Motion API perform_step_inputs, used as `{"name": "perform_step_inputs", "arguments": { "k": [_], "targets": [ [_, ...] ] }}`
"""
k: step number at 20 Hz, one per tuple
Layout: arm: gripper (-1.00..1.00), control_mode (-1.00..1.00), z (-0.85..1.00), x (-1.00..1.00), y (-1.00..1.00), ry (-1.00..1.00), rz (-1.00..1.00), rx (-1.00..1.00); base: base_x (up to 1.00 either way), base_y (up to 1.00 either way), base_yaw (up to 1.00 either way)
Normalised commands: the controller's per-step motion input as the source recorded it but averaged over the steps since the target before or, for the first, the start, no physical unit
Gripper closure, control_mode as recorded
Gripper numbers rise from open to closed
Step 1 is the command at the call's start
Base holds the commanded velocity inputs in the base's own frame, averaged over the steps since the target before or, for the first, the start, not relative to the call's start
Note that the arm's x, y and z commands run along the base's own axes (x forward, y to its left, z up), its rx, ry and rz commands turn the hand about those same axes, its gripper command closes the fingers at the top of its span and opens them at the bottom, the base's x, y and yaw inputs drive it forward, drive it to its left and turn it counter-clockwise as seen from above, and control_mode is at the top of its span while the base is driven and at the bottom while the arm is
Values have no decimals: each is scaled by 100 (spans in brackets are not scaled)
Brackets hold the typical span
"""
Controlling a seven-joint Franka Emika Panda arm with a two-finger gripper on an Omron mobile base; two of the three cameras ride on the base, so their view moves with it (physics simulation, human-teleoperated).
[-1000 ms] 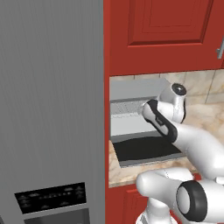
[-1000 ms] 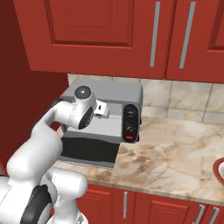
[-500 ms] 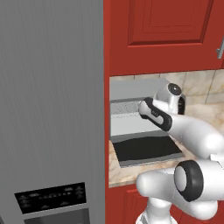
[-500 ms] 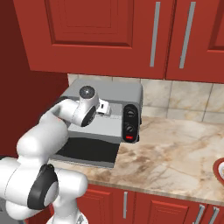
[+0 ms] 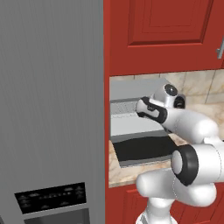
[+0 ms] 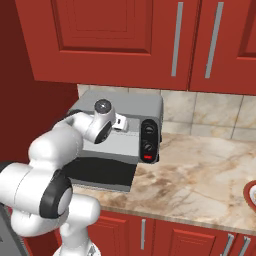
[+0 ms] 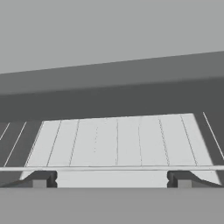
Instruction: Pick up the bagel from the plate, place it on the toaster oven rack, close the door, and set the timer.
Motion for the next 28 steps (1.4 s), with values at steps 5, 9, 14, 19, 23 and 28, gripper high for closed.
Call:
{"name": "perform_step_inputs", "arguments": {
  "k": [5,9,14,19,23,28],
  "targets": [
    [-100,-100,-17,25,0,-2,0,1,0,0,0],
    [-100,-100,-18,21,0,0,0,1,0,0,0],
    [-100,-100,-21,23,0,0,0,1,0,0,0],
    [-100,-100,-18,16,0,0,0,2,0,0,0],
    [-100,-100,-37,-4,0,3,0,0,0,0,0],
    [-100,-100,-53,-38,-3,25,0,0,0,0,0]
  ]
}}
